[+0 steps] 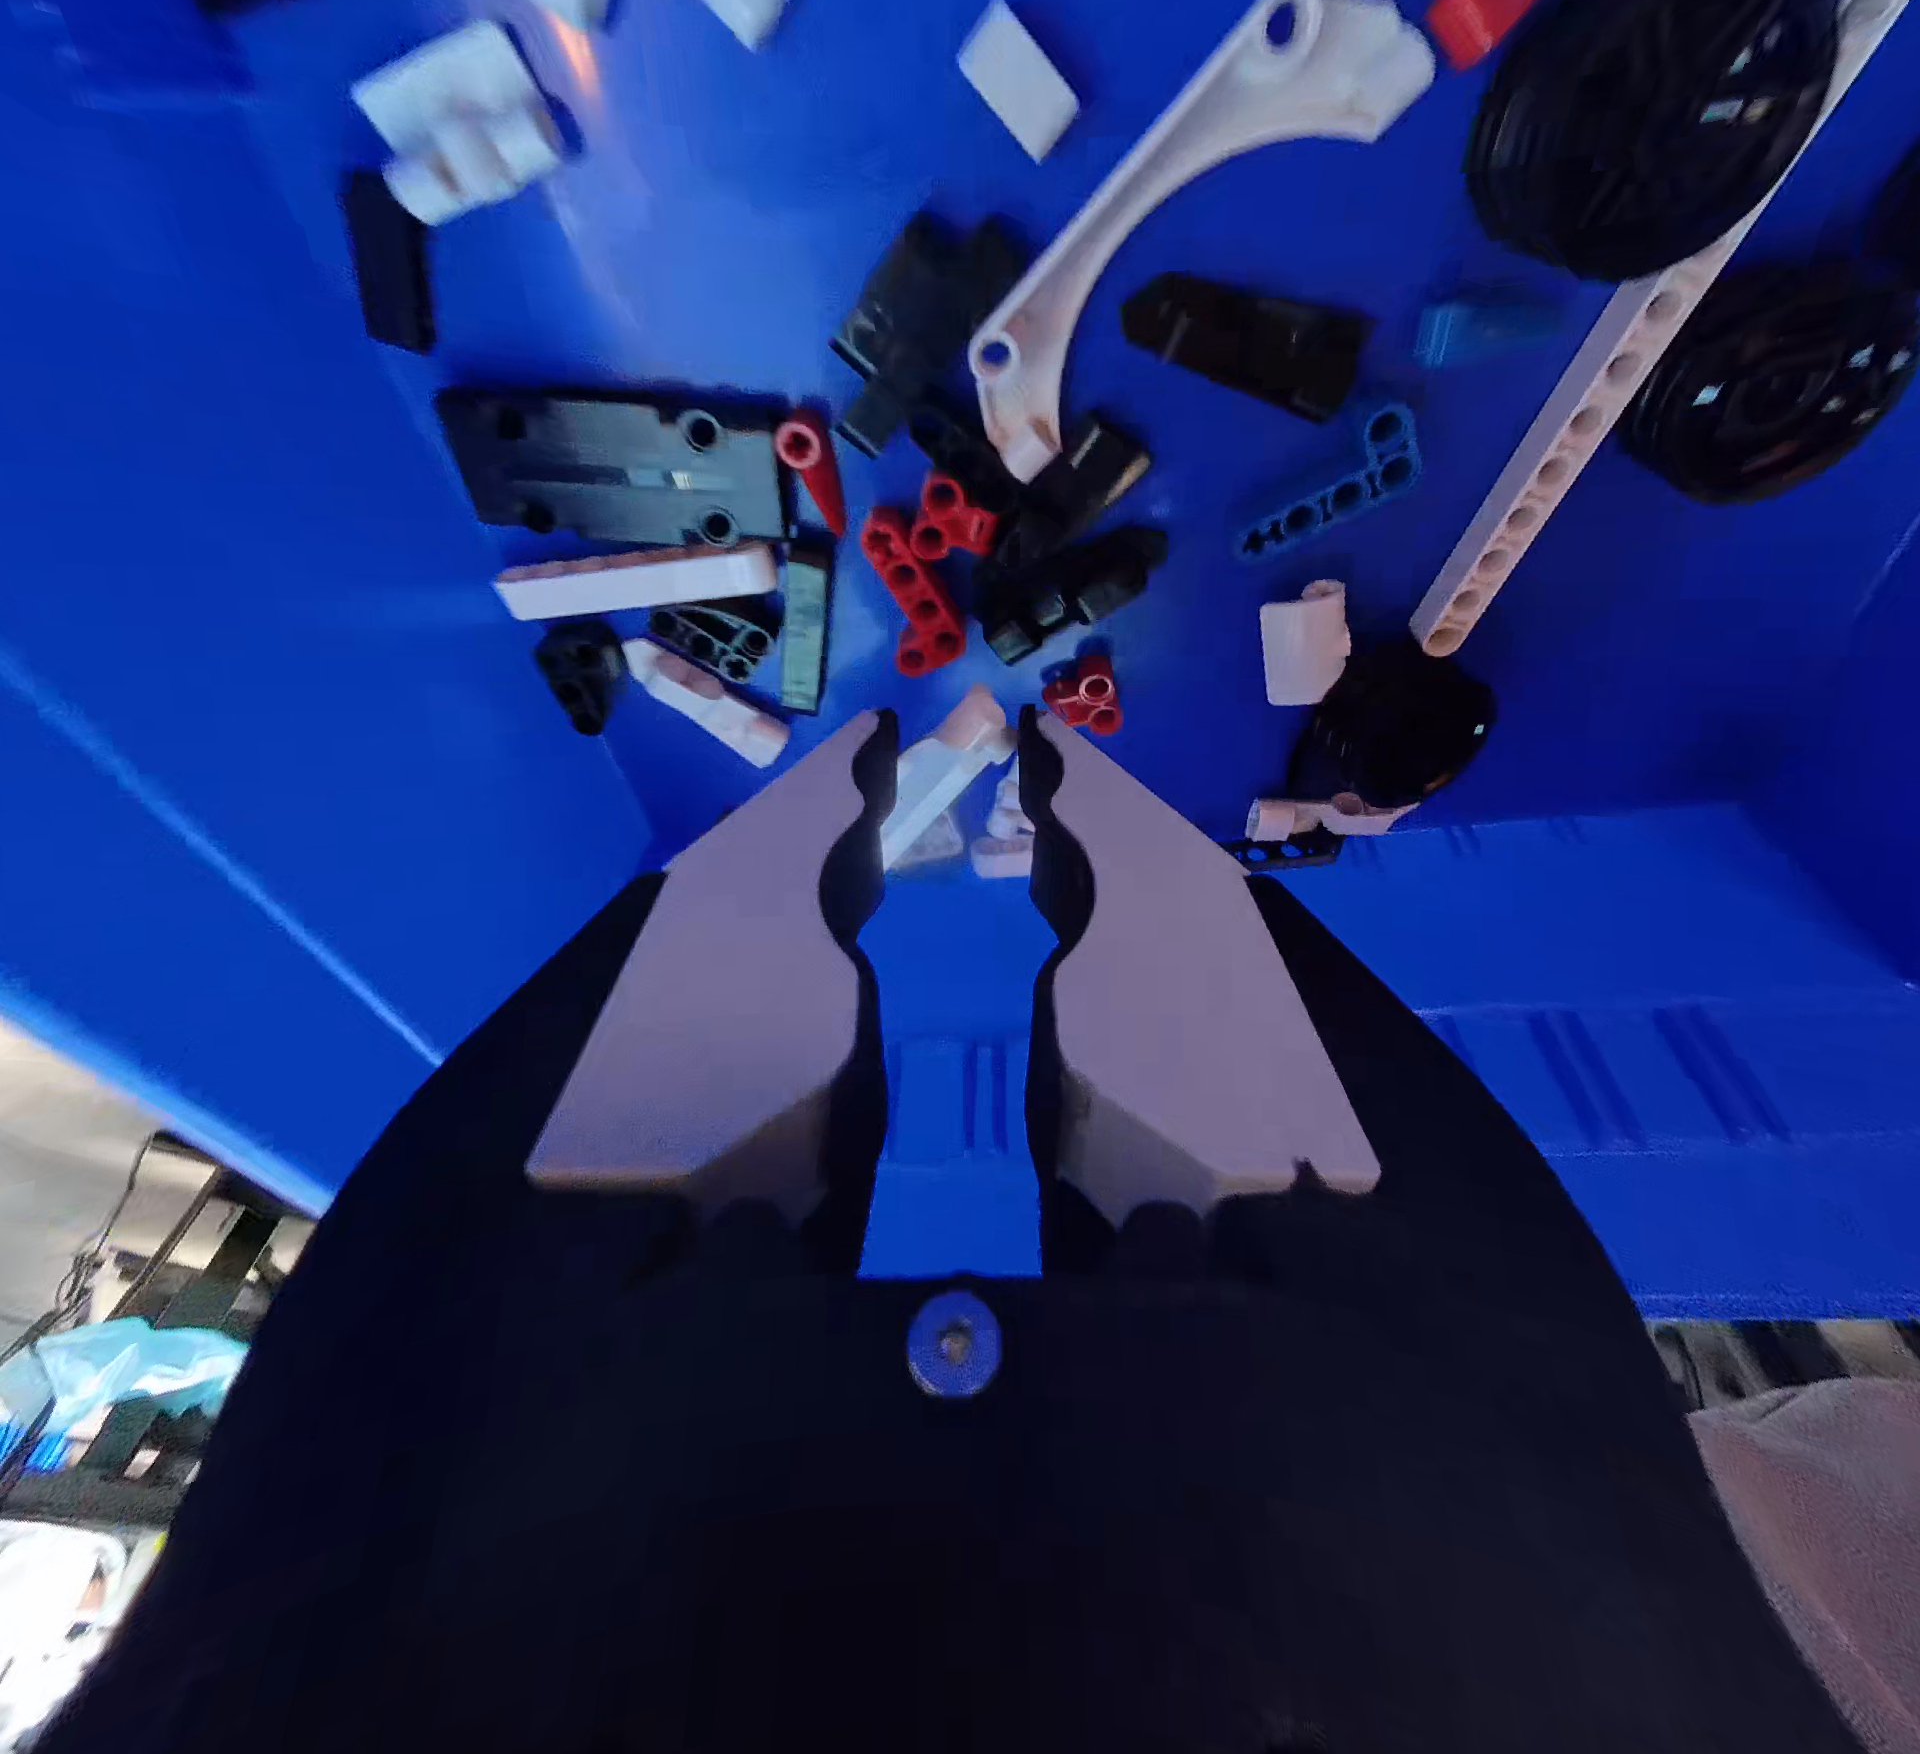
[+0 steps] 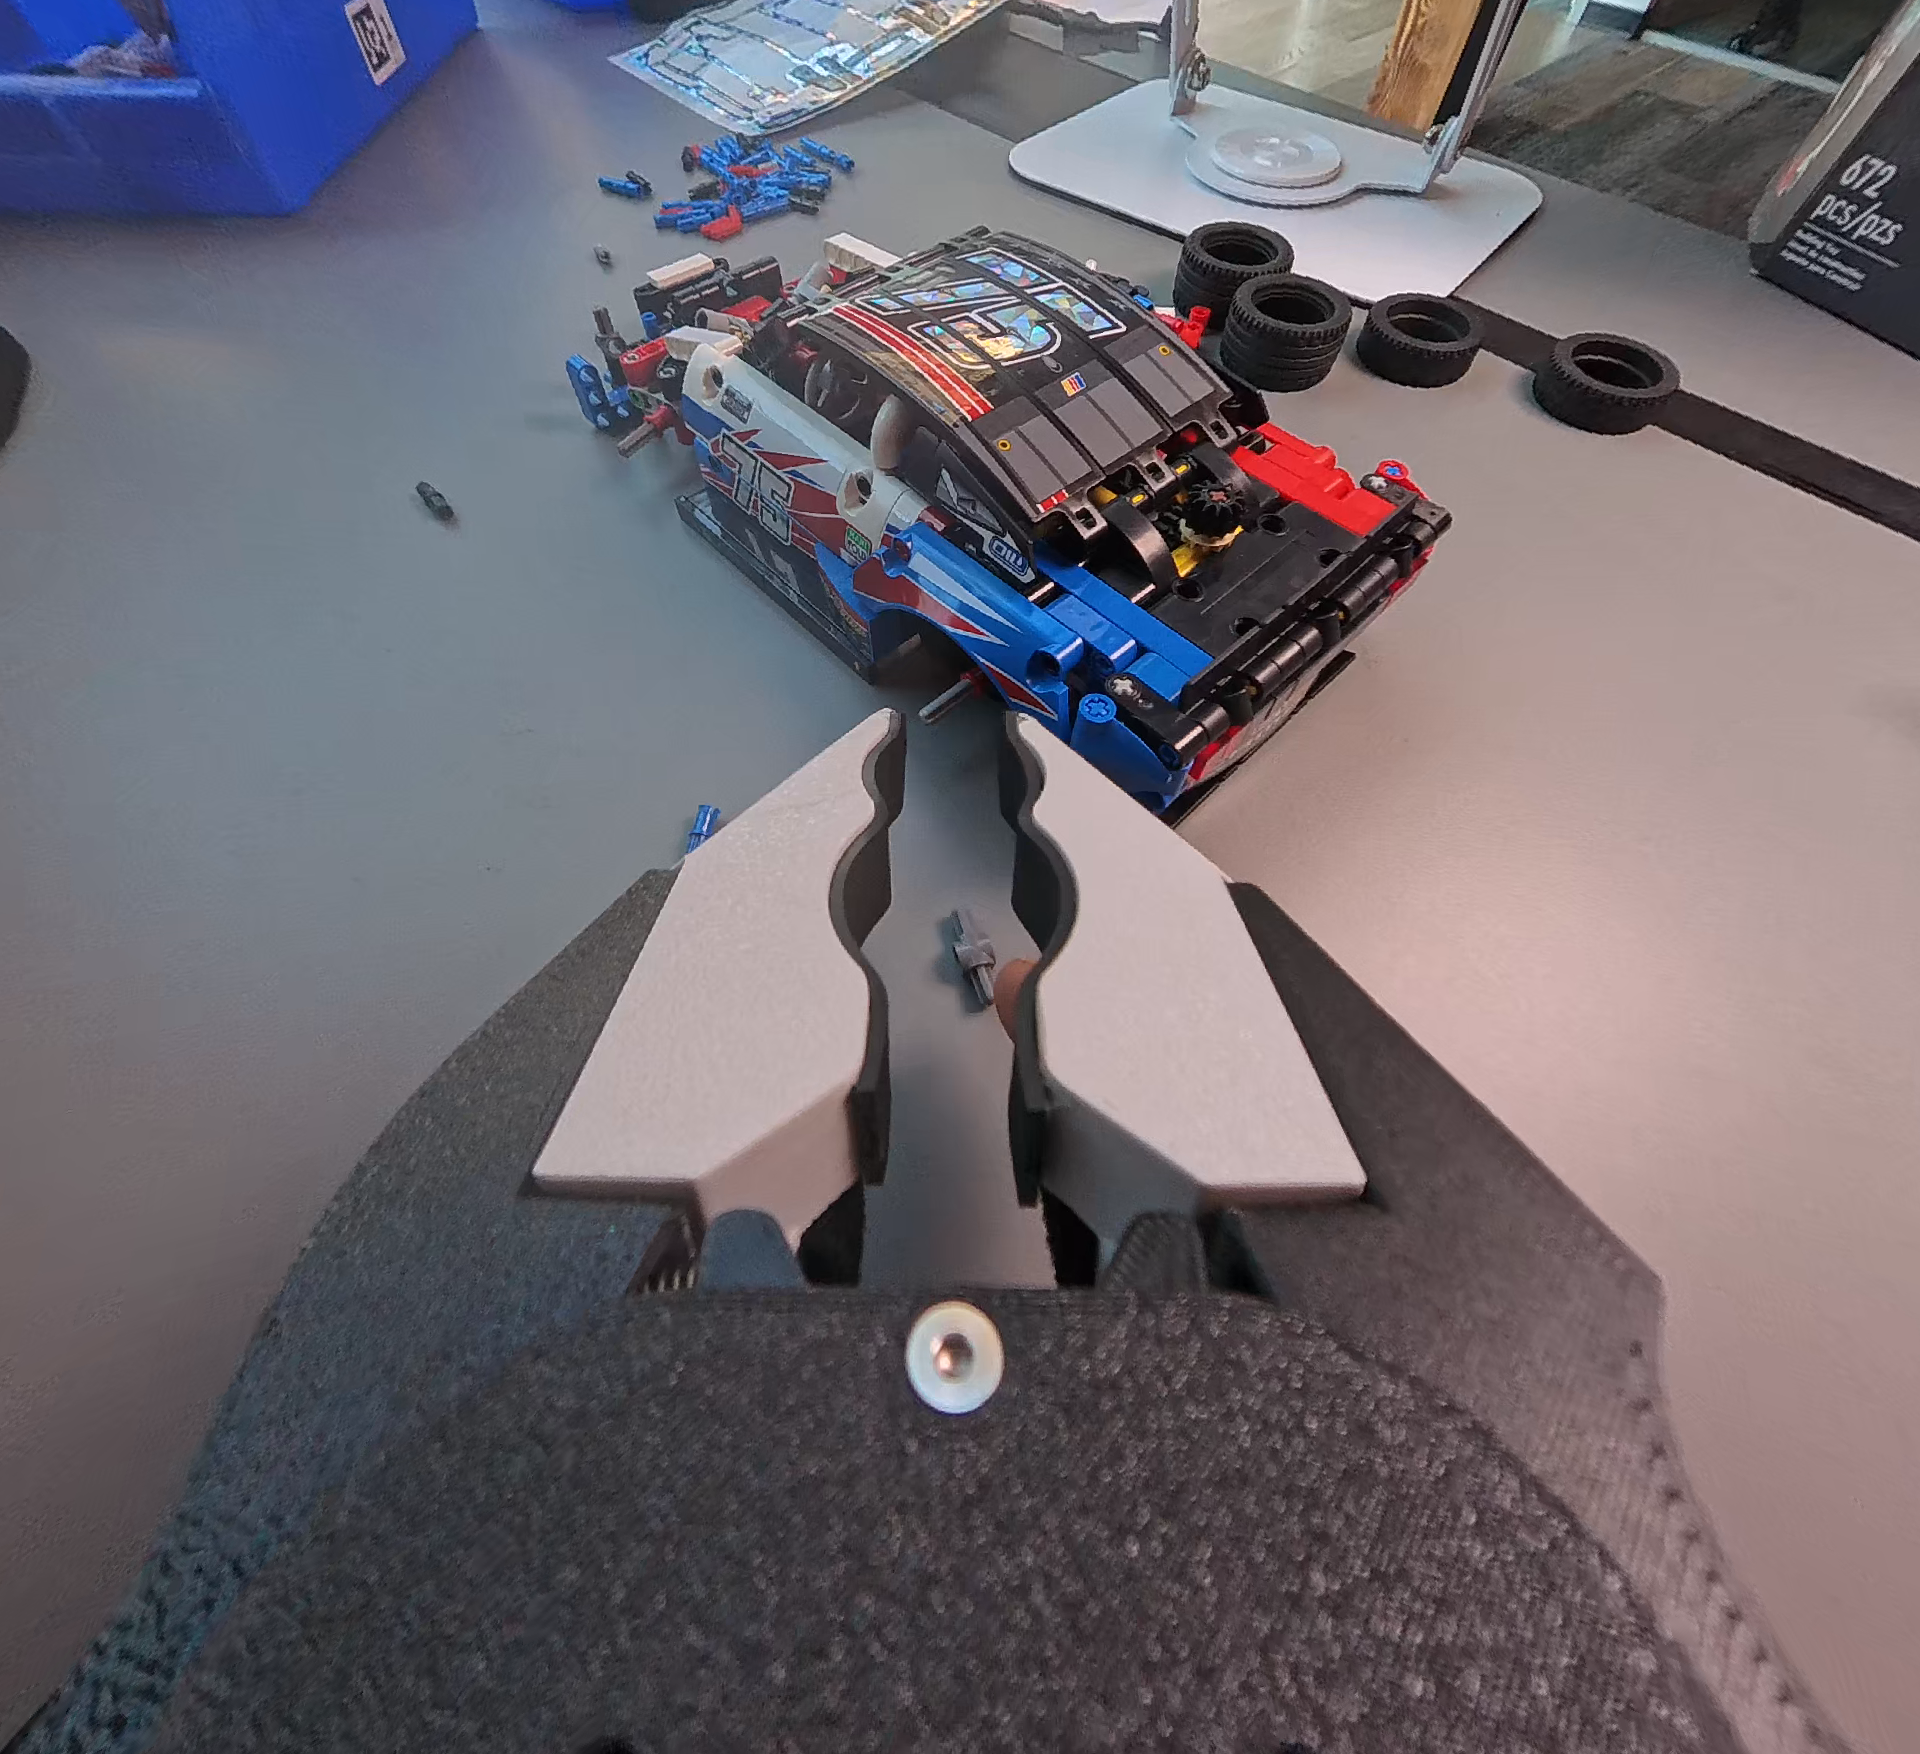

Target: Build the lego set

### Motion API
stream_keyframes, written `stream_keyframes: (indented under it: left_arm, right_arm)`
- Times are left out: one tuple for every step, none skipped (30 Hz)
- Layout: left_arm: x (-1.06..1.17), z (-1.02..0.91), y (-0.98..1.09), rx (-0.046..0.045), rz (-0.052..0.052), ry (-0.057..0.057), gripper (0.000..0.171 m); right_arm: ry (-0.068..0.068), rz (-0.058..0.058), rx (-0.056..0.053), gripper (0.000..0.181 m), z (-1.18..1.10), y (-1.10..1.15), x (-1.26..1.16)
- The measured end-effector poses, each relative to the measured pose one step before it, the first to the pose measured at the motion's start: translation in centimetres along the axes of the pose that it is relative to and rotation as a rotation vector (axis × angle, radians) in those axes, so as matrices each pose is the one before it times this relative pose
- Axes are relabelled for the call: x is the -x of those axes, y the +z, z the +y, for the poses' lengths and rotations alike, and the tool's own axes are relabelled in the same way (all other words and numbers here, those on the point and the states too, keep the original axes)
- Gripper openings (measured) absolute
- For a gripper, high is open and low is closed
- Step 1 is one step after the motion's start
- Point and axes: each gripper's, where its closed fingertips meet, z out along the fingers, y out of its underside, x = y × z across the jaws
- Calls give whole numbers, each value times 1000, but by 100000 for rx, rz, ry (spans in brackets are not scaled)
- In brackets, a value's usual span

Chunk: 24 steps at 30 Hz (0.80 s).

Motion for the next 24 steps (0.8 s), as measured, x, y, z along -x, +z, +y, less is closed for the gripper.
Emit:
stream_keyframes:
  left_arm:
    - [389,-807,-821,-5702,-327,-1350,22]
    - [316,-710,-718,-4719,-115,-1240,22]
    - [281,-540,-554,-3497,-341,-776,22]
    - [215,-360,-368,-2239,-339,-640,22]
    - [115,-180,-193,-1150,-24,-634,22]
    - [144,-50,-23,-331,-677,-332,22]
    - [140,89,87,419,-1183,201,22]
    - [173,168,183,841,-1559,386,22]
    - [209,172,209,736,-1832,318,22]
    - [216,143,185,385,-1837,150,22]
    - [258,115,145,20,-1966,-96,22]
    - [283,126,113,-63,-2077,-256,22]
    - [397,132,34,1,-2879,-84,28]
    - [323,76,-61,-312,-2760,239,37]
    - [52,-46,-174,-1065,-1544,277,42]
    - [-391,-213,-260,-2089,713,238,45]
    - [-900,-290,-266,-2361,3066,285,47]
    - [-1366,-233,-197,-1585,5048,496,48]
    - [-1789,-18,-28,-13,6733,792,50]
    - [-2071,193,170,1557,7720,1175,53]
    - [-1836,281,419,2378,5947,1537,58]
    - [-1477,382,531,3120,3822,1857,59]
    - [-1251,527,586,4000,3011,1489,63]
    - [-988,550,598,3990,2182,989,67]
  right_arm:
    - [151,248,-212,15,-28,-61,-45]
    - [124,147,-120,15,-9,-32,-32]
    - [27,59,-5,15,-1,0,-16]
    - [-89,3,66,15,5,4,13]
    - [-158,-57,81,15,12,16,27]
    - [-119,-48,54,15,-1,14,28]
    - [-65,-41,-4,15,-1,0,11]
    - [22,8,-35,15,3,-16,0]
    - [84,12,-66,15,-1,-13,-16]
    - [75,-21,-49,15,-2,-6,-12]
    - [25,-11,3,15,10,4,-7]
    - [-7,-15,70,15,11,18,-8]
    - [-24,-43,84,15,4,12,4]
    - [-28,-42,65,15,10,18,4]
    - [-24,-14,89,15,13,16,1]
    - [-2,61,91,15,22,-2,-9]
    - [43,97,12,15,15,-6,-20]
    - [136,89,-52,15,19,-6,-23]
    - [191,62,11,15,28,-10,-35]
    - [133,44,96,15,41,6,-26]
    - [46,2,109,15,35,23,-17]
    - [6,-77,109,15,21,28,2]
    - [-2,-159,144,15,36,52,13]
    - [-25,-197,207,15,45,47,27]
